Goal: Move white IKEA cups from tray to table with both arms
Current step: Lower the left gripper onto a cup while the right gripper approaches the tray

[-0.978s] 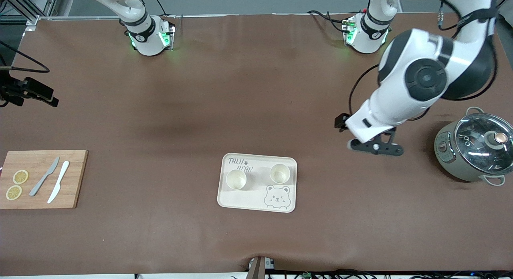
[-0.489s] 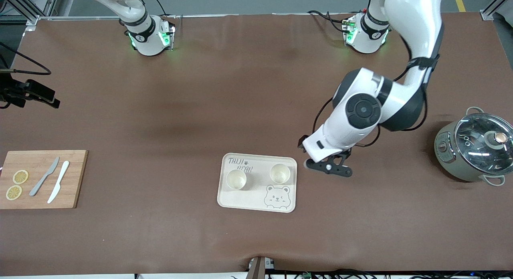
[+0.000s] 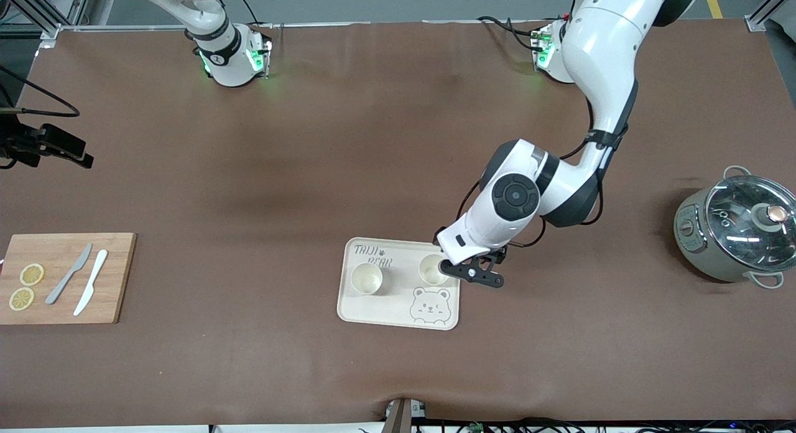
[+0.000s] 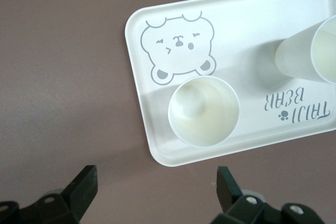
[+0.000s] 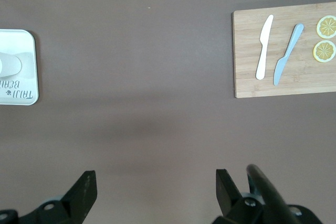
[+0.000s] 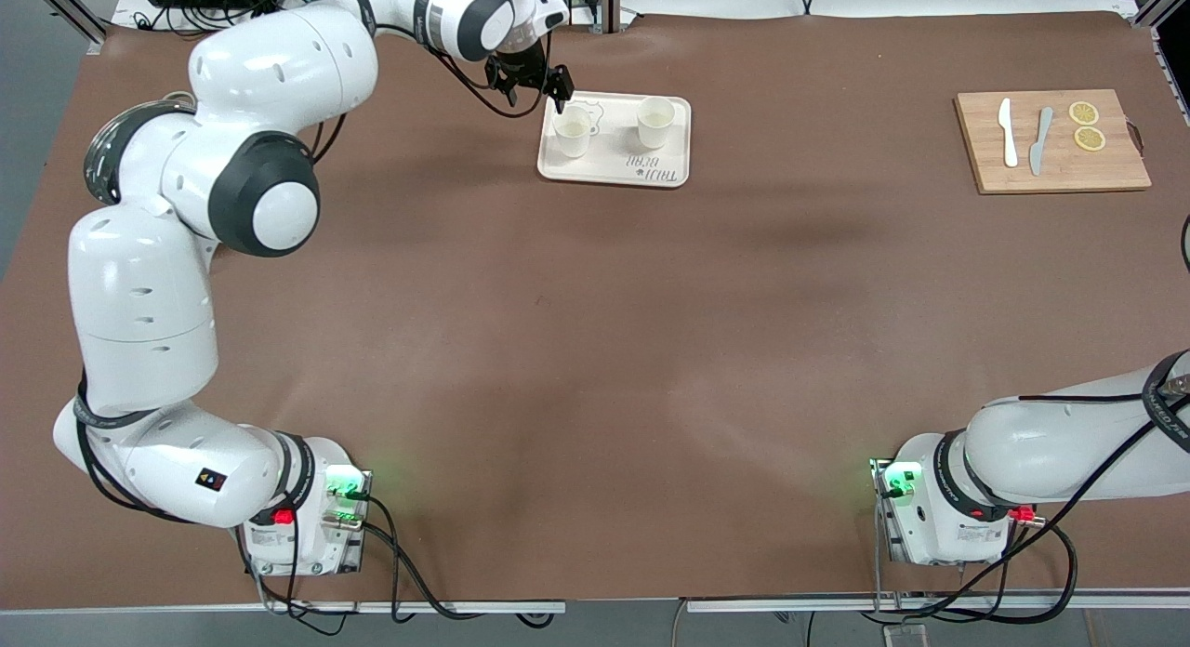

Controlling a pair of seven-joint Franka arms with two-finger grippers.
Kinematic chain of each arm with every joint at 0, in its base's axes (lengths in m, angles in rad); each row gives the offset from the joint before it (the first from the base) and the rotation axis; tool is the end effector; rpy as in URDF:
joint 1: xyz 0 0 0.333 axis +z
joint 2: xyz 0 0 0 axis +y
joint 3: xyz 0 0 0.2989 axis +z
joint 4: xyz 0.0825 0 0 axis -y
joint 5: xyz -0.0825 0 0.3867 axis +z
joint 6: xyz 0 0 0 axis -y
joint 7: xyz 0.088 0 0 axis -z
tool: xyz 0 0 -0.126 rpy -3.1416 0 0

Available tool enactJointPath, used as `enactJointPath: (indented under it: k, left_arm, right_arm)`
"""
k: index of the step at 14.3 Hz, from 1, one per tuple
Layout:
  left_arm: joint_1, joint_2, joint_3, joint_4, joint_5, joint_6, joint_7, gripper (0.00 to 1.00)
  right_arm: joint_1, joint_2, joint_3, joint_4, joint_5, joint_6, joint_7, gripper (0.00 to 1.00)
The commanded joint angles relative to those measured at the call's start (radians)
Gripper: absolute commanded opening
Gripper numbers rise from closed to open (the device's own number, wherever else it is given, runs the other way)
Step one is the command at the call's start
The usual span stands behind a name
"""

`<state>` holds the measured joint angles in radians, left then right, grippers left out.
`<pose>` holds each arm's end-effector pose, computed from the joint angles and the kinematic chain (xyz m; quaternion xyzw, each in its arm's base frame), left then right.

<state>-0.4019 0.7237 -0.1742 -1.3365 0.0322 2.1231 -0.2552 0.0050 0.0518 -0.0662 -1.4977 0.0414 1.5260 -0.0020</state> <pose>0.6318 -0.3777 0.2789 0.9880 -0.1441 0.0162 0.0538 0.5670 -0.0284 0.5901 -0.9993 0.0289 0.0111 0.0193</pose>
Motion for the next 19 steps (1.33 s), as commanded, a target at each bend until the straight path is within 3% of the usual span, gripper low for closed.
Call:
enactJointPath:
  k: [1, 5, 7, 9, 11, 19]
  left_arm:
    - [-0.017, 0.020, 0.016, 0.031, 0.015, 0.021, -0.004, 1.00]
    - [-0.021, 0.059, 0.025, 0.031, 0.017, 0.112, -0.004, 1.00]
    - [-0.084, 0.089, 0.100, 0.046, 0.018, 0.141, -0.004, 1.00]
    - [-0.158, 0.102, 0.195, 0.056, 0.015, 0.170, -0.007, 1.00]
    - [-0.160, 0.109, 0.203, 0.056, 0.015, 0.192, -0.001, 1.00]
    - [-0.160, 0.131, 0.203, 0.048, 0.015, 0.239, 0.004, 1.00]
  right_arm:
    - [-0.011, 0.003, 0.006, 0.010, 0.015, 0.000, 0.005, 1.00]
    - [-0.010, 0.003, 0.006, 0.014, 0.017, 0.014, 0.016, 1.00]
    - [0.000, 0.020, 0.006, 0.020, 0.018, 0.019, 0.025, 1.00]
    - [0.001, 0.042, 0.008, 0.020, 0.076, 0.042, 0.080, 1.00]
    - [0.019, 0.072, 0.012, 0.024, 0.106, 0.063, 0.158, 1.00]
    - [0.263, 0.193, 0.011, 0.027, 0.094, 0.249, 0.486, 1.00]
